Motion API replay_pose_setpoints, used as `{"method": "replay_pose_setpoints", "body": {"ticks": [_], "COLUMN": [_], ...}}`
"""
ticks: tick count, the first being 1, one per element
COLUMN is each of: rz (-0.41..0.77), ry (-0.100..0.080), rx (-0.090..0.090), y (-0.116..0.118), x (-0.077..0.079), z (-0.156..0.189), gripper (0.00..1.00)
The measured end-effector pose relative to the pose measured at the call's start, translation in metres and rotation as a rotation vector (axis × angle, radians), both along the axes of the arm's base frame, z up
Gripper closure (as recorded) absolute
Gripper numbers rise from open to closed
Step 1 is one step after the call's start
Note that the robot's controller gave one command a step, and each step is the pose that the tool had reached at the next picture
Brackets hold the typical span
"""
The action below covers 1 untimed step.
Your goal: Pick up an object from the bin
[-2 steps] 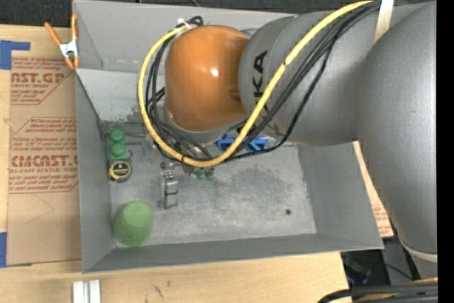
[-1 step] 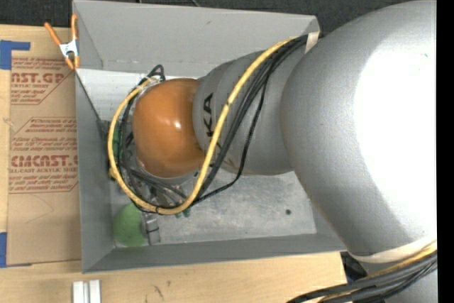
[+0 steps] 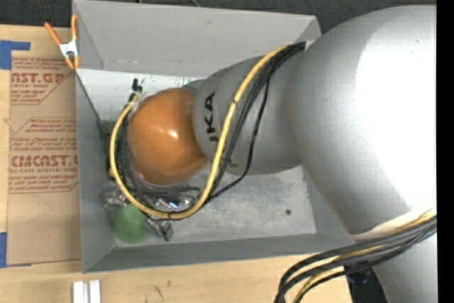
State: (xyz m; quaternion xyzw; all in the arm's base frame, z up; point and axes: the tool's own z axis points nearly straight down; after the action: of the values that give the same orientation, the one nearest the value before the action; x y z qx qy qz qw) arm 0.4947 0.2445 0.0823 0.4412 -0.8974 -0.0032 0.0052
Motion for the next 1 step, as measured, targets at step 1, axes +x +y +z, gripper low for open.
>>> {"method": "replay_pose_setpoints", "body": {"ticks": [1], "rz": [-0.001], "ry": [-0.006], "rx": [-0.001], "y": [-0.002], "x": [0.0022], "z": [0.0011], "gripper": [1.0]}}
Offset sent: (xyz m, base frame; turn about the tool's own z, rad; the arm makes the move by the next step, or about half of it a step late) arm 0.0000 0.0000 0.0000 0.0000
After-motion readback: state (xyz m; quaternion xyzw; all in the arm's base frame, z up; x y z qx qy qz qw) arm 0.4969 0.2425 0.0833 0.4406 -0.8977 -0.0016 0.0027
